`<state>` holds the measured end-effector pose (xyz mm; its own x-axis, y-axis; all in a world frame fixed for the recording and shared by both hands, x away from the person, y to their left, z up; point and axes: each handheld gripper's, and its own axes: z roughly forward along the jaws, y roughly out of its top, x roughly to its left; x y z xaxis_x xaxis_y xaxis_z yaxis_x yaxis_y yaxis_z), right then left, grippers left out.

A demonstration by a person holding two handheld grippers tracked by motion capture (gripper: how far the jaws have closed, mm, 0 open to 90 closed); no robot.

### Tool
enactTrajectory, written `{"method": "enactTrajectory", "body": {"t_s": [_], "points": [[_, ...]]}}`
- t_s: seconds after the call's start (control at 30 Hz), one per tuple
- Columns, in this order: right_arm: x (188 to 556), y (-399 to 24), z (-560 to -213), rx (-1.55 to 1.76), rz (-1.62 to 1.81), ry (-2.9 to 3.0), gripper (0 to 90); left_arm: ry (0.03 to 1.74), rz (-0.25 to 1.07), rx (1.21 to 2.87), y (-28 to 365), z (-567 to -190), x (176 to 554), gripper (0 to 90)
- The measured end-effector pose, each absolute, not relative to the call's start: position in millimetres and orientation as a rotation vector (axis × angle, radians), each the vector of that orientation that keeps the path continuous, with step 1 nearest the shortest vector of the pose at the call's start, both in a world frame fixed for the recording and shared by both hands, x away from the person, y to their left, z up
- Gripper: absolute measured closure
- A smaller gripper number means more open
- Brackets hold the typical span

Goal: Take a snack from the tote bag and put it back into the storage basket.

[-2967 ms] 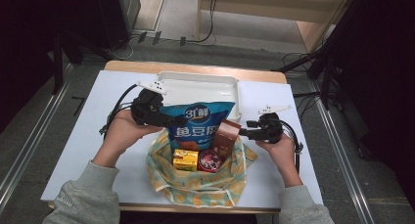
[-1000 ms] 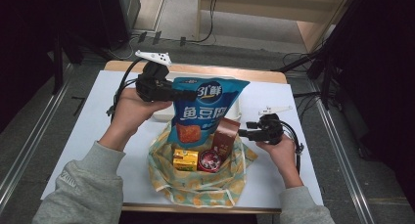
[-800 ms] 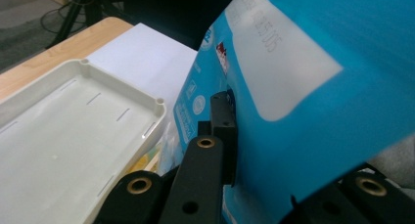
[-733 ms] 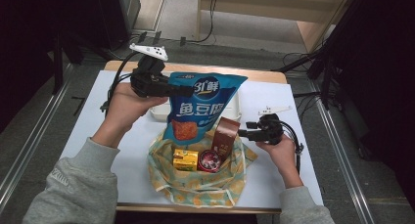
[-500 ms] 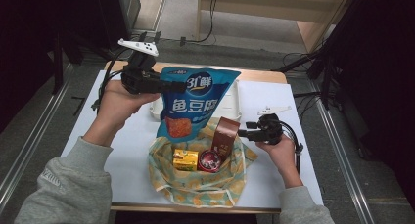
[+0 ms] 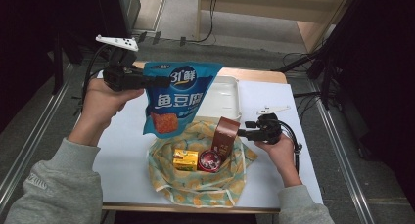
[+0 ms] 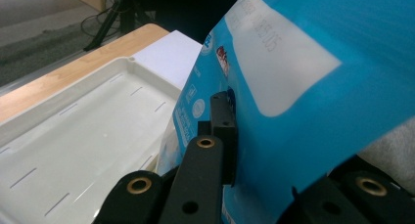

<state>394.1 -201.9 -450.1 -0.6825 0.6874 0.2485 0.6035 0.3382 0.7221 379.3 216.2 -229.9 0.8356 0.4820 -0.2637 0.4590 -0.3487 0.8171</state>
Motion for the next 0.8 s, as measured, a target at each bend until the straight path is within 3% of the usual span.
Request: {"method": "enactTrajectory", "body": {"t_s": [0.8], "points": [[394.6,-199.8,-450.4,1.205,1.27,2.494,42.1,0.845,0.065,1.961,235.6,-244.4,422.7,90.0]]}}
